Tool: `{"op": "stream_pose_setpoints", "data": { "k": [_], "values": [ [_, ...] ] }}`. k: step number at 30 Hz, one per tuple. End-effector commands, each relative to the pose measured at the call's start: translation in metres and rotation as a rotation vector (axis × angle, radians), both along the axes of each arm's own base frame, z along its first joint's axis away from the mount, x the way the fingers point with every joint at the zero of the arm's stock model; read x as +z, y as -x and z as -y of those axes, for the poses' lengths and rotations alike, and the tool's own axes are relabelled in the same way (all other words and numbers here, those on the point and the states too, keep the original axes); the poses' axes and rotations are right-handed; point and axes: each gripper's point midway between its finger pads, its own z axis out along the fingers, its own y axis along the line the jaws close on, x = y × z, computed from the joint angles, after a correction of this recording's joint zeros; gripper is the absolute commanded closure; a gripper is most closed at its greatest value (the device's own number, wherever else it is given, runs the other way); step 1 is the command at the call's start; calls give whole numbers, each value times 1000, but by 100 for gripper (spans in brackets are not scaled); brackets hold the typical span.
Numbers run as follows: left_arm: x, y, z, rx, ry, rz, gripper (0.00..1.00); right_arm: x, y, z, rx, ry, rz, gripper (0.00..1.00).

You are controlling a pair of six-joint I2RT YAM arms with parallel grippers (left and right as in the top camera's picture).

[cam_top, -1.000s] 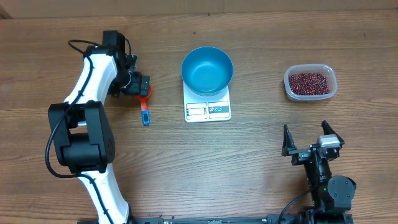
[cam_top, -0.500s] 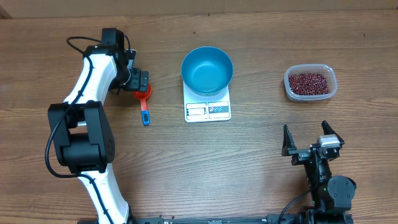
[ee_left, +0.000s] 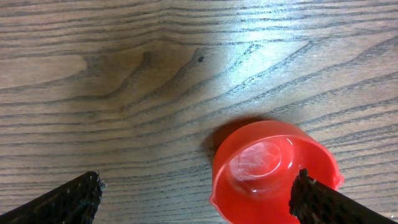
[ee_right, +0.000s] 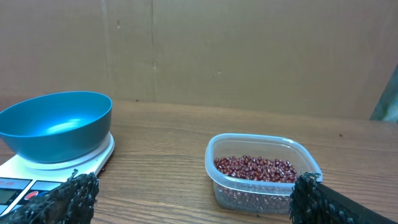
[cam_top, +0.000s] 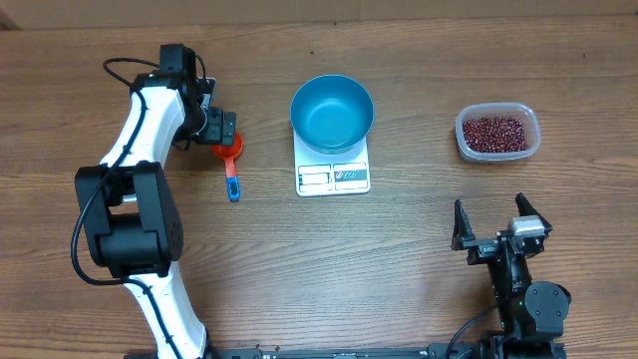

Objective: Scoop item into bowl and weigh 150g on scale
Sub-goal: 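Lower the left gripper and grasp the red scoop's rim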

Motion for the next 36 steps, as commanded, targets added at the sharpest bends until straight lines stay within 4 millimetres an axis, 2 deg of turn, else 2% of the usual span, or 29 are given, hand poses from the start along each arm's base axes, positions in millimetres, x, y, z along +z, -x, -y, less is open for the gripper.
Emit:
{"op": "stream_pose_setpoints", "data": {
  "k": [1,5,9,17,21,36],
  "values": [
    [-5,-1,-5,7,-13,-8,0,-2,0,-1,4,1,3,0],
    [-9,3,-4,7,-12,-19,0,-2,0,-1,4,1,3,0],
    [-23,7,-4,7,-13,-20,0,-2,0,-1,4,1,3,0],
    [-28,10,-2,8,-1,-24,0,-2,0,-1,4,1,3,0],
    [-40,15,-3,9,-4,-29,0,-2,0,-1,4,1,3,0],
    [-40,16,-3,10,-8,-30,0,-2,0,-1,4,1,3,0]
  ]
}}
